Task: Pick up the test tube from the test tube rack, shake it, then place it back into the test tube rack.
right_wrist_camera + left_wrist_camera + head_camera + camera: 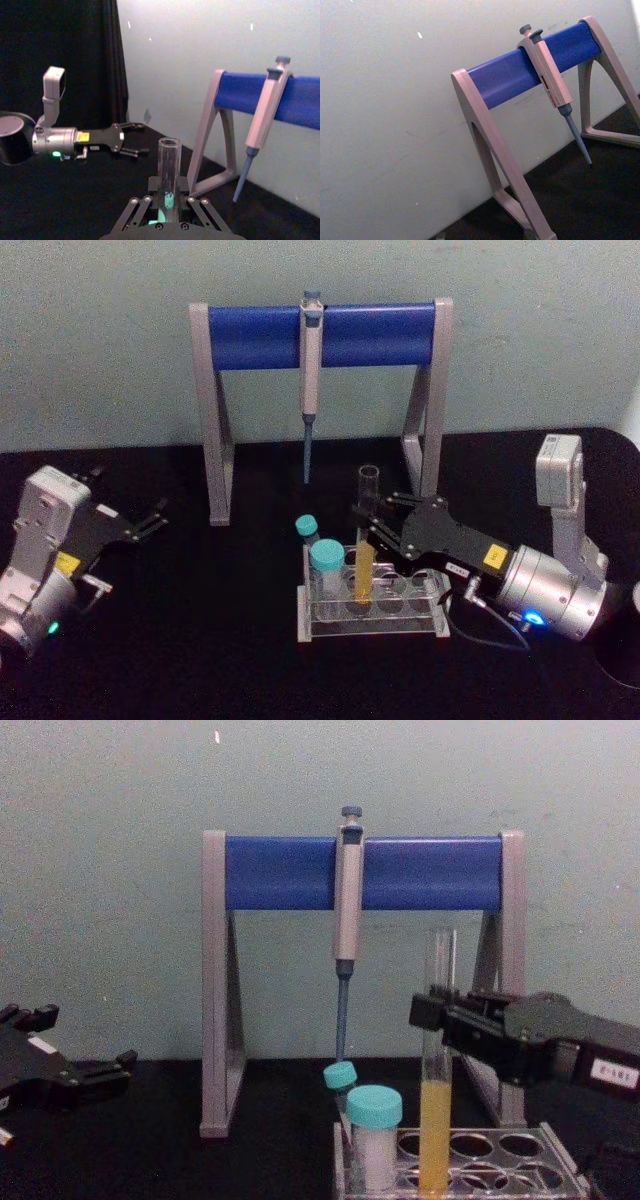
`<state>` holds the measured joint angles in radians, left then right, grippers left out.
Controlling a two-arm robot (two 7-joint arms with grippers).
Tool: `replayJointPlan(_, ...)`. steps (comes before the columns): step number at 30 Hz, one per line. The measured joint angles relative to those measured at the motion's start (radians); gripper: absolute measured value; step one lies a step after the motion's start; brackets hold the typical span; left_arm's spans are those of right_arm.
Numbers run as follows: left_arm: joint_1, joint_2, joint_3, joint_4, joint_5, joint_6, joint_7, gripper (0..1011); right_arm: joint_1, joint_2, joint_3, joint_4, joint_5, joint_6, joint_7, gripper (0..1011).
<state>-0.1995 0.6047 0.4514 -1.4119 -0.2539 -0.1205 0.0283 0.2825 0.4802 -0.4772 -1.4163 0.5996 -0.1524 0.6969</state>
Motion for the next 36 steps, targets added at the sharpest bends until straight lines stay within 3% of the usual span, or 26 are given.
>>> replayJointPlan(14,0.0,0.0,0.0,0.0,0.0,0.0,0.0,1001,0.027,-0.006,0.034,-0.046,-0.009,-0.013,-0.041,229)
replayJointPlan(36,0.0,0.0,0.0,0.0,0.0,0.0,0.0,1001,0.093,-0.074,0.059,0.029,-0.072,-0.006,-0.118,229)
